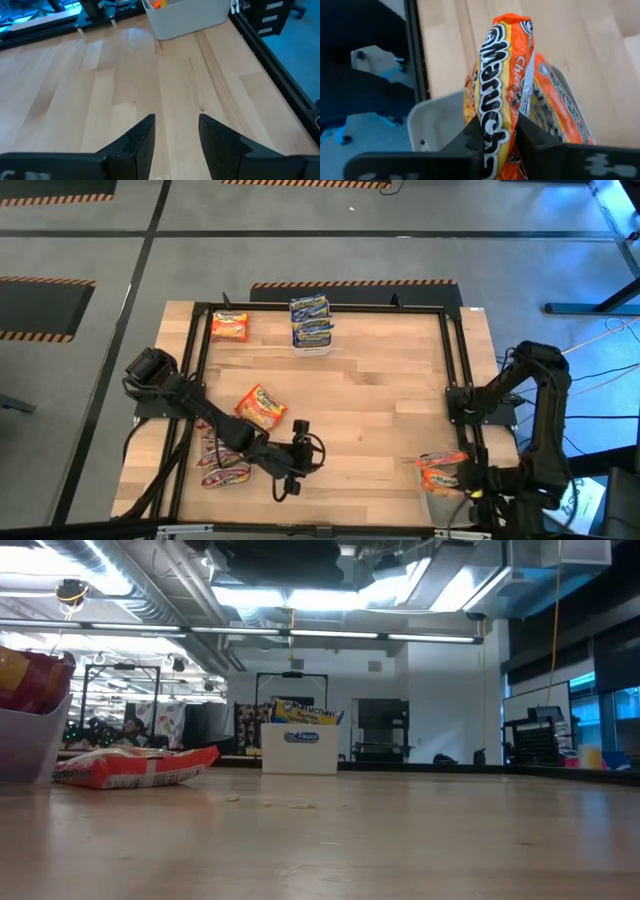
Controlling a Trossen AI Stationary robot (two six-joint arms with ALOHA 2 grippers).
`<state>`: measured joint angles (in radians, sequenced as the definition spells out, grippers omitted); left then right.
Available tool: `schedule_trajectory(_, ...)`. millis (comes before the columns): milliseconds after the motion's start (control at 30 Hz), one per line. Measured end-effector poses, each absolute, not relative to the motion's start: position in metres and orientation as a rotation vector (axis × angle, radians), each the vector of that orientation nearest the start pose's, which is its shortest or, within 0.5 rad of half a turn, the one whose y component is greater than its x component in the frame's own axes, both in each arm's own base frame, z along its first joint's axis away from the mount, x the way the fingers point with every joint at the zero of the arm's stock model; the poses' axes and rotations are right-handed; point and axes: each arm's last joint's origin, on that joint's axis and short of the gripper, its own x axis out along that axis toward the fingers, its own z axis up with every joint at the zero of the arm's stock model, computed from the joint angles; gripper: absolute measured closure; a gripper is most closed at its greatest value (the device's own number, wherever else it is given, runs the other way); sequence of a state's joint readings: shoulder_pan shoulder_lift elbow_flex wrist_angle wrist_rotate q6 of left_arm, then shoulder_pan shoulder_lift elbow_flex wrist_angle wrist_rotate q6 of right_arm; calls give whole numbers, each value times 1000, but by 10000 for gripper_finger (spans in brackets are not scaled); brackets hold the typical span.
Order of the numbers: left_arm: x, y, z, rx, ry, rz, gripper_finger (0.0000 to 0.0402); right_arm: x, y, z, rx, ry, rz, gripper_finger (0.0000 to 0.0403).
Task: Sort Maruchan noodles
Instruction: Put the orange noodle pack into the gray bin
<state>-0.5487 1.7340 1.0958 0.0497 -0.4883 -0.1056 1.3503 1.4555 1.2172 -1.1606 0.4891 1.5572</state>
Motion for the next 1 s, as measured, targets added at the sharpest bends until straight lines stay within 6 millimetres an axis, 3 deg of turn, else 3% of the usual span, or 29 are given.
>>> schedule_trajectory(233,331,-175,216,171,498,-11,257,58,241,247,224,1063,-152,360)
schedule_trajectory(433,333,-172,216,143,500,-2,257,57,239,238,160,1101,-121,357)
schedule_trajectory(600,334,-170,216,141,500,4,257,59,237,247,98,1070,-137,362)
schedule_trajectory(800,334,-170,216,142,500,4,257,65,241,267,100,1194,-82,360)
schedule_trajectory(1000,334,-170,216,146,500,3,257,63,242,267,119,1273,-76,363)
